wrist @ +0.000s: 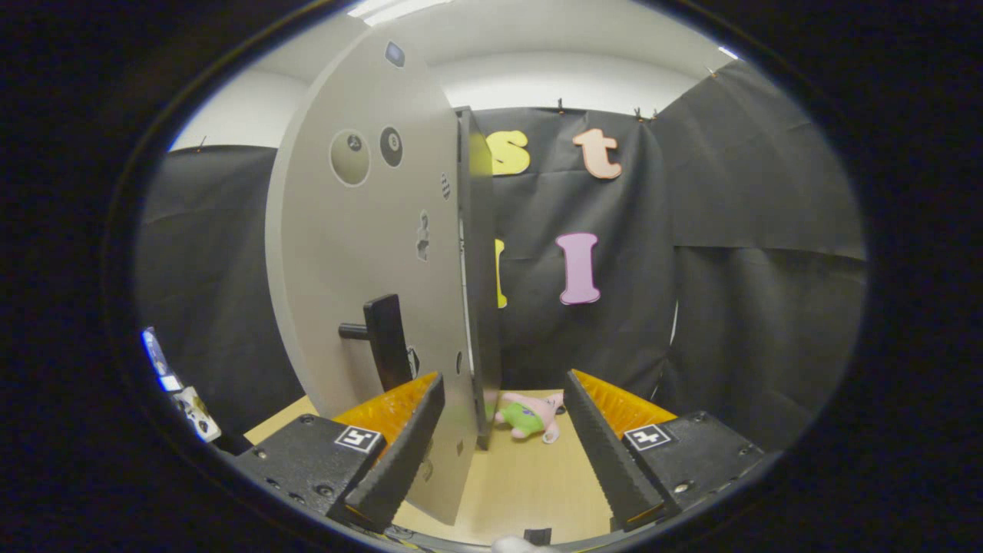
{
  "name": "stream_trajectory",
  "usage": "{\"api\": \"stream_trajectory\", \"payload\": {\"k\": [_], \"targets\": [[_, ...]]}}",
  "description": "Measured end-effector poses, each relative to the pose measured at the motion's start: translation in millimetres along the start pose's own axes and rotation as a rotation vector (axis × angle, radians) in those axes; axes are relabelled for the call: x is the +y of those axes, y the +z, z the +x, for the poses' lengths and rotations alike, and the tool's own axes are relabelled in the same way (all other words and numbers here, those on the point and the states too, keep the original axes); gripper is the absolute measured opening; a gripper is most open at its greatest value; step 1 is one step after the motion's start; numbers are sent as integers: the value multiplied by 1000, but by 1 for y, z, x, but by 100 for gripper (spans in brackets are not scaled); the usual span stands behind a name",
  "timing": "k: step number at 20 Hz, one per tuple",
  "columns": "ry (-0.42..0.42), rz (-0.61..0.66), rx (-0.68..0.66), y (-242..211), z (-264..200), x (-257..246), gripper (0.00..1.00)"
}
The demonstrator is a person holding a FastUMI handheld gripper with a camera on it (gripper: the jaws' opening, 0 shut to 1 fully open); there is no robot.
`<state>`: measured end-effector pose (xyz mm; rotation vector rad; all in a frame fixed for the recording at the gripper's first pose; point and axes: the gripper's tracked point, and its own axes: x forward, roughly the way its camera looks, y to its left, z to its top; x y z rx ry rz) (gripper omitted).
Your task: Open the shoe cabinet door, grab the shoes and put them into the shoe cabinet, then close the shoe cabinet door.
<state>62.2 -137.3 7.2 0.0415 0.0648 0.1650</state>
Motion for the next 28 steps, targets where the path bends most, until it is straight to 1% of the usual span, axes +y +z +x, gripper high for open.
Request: {"api": "stream_trajectory", "payload": {"k": [3, 5, 10, 22, 28], "targets": [[48, -10, 10, -3, 1, 15, 97], [60, -17, 8, -2, 2, 23, 95], [101, -31, 11, -6, 3, 70, 95], [85, -19, 9, -8, 34, 170, 95], [119, -10, 10, -5, 68, 221, 95]]}}
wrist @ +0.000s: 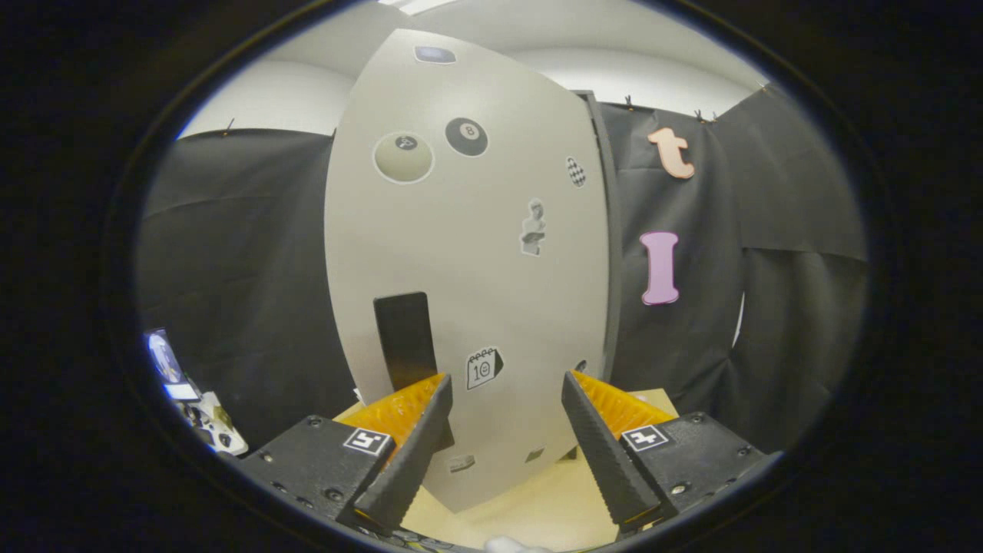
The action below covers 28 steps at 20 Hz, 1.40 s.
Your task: Open the shoe cabinet door, grab the shoes and put them into the shoe cabinet, then close the shoe cabinet door.
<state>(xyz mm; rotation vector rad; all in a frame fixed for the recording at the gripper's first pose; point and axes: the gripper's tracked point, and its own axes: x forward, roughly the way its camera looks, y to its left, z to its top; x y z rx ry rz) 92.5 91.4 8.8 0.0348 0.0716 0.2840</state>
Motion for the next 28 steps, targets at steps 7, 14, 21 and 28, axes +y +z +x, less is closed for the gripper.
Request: {"api": "stream_trajectory", "payload": {"k": [7, 14, 21, 28], "targets": [[40, -12, -11, 11, 38, 40, 99], [15, 6, -9, 7, 22, 37, 99], [-44, 7, -25, 6, -26, 23, 99], [-137, 30, -41, -9, -88, 10, 99]]}}
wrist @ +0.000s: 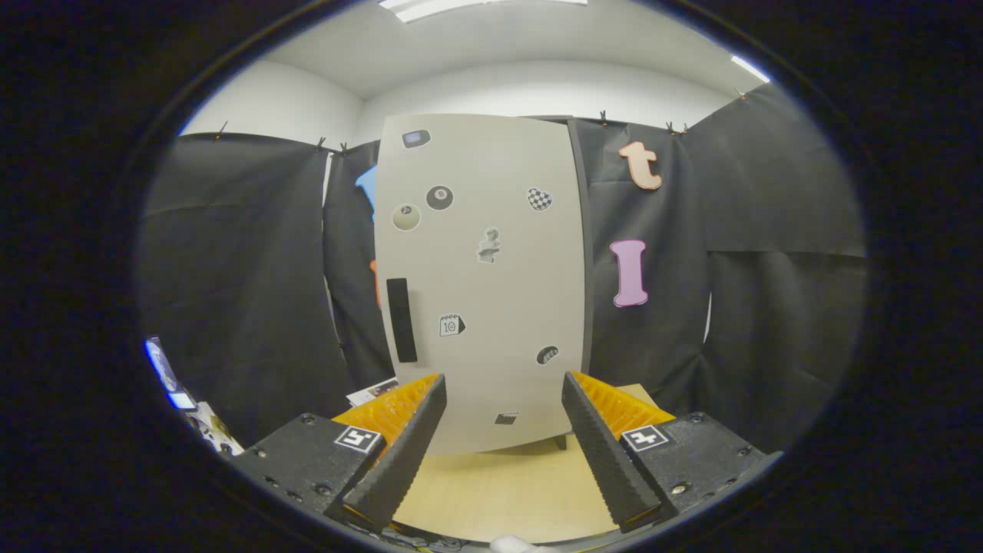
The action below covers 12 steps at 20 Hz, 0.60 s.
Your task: Open the shoe cabinet door, grab the shoes and put them into the shoe cabinet, then close the shoe cabinet door.
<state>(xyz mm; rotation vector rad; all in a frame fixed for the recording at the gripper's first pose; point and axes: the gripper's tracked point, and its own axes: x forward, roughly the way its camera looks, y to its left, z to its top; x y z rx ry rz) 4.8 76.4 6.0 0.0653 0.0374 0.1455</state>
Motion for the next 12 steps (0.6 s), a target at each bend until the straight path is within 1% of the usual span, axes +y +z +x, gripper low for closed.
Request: {"api": "stream_trajectory", "payload": {"k": [6, 9, 12], "targets": [[-50, -6, 16, -22, -46, -10, 99], [-62, -8, 11, -22, -64, -11, 99], [-72, -14, -2, -20, -72, -12, 99]]}}
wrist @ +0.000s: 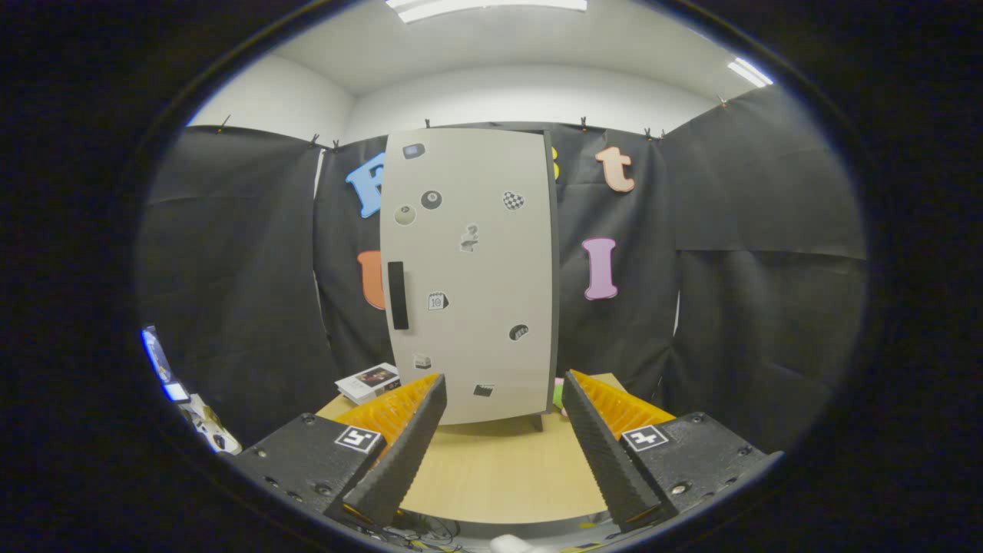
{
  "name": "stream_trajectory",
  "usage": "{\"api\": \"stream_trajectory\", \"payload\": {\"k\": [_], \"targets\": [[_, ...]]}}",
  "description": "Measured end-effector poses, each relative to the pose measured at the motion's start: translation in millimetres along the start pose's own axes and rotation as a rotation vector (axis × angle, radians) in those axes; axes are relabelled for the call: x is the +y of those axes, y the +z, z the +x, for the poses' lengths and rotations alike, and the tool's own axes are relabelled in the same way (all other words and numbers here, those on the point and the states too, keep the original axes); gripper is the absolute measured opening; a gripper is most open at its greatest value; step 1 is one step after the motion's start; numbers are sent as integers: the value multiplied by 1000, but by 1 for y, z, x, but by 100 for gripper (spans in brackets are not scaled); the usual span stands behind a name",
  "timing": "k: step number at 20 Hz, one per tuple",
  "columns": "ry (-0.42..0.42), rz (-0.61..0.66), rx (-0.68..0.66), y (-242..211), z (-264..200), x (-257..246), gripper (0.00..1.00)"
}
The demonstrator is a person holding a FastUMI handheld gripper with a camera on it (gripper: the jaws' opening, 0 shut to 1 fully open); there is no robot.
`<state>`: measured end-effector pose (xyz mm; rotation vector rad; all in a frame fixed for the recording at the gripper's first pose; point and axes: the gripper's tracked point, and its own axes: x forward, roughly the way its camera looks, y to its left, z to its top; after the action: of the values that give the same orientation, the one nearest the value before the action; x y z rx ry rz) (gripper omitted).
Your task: Open the shoe cabinet door, grab the shoes and put them into the shoe cabinet, then close the shoe cabinet door.
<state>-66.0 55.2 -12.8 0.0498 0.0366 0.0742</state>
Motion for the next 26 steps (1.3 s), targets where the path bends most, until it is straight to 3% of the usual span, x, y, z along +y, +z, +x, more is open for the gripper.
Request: {"api": "stream_trajectory", "payload": {"k": [26], "targets": [[15, -19, 18, -3, 11, 0, 99]]}}
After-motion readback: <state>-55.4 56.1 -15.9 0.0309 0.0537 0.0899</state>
